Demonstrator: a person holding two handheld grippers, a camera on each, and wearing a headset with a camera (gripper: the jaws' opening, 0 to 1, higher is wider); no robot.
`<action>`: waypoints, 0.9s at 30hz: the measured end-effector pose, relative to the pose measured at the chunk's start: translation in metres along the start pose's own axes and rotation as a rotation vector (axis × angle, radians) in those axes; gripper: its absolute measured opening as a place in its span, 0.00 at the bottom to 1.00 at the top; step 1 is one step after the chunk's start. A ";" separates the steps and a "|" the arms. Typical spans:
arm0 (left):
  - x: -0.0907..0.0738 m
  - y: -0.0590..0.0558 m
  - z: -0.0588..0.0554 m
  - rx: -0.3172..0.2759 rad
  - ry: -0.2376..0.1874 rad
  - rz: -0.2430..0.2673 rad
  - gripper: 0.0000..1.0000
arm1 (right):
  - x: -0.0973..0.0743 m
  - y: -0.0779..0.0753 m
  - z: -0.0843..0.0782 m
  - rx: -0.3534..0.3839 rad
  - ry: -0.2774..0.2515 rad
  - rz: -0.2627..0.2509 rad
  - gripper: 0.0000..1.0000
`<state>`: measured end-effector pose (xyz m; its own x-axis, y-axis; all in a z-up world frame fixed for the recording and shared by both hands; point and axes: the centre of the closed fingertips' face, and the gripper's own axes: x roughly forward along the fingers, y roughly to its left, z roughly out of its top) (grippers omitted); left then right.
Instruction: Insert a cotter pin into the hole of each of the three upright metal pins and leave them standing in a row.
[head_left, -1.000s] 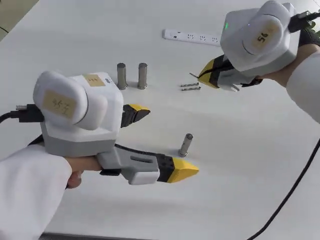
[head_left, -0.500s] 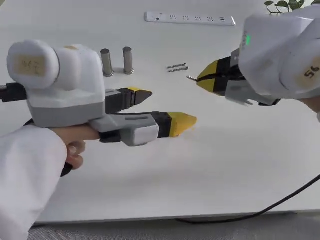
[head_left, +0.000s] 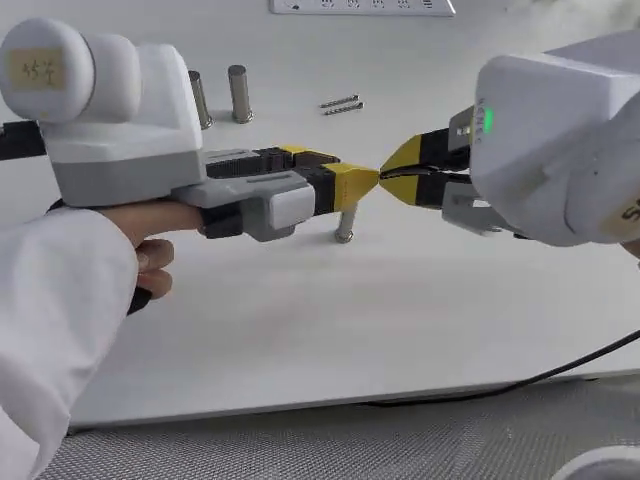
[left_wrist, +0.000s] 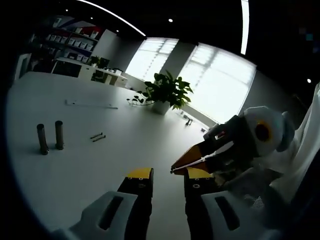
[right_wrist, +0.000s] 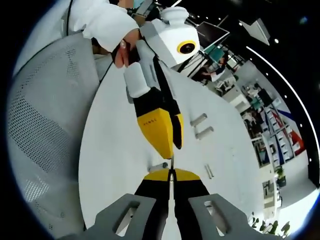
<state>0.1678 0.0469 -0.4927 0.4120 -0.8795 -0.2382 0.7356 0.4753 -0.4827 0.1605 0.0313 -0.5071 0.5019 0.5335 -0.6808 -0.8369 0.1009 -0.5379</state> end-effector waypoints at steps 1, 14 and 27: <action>0.000 0.000 -0.001 -0.005 0.003 -0.003 0.21 | 0.000 0.001 0.001 -0.001 0.002 0.000 0.00; -0.003 -0.008 -0.006 -0.047 0.036 -0.044 0.05 | -0.004 0.004 0.019 -0.015 -0.022 -0.009 0.00; -0.007 -0.022 -0.010 -0.056 0.076 -0.088 0.00 | -0.003 0.008 0.024 -0.007 -0.050 0.013 0.00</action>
<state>0.1433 0.0428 -0.4893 0.3042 -0.9179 -0.2550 0.7349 0.3964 -0.5503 0.1467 0.0508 -0.4970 0.4792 0.5761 -0.6622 -0.8417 0.0876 -0.5328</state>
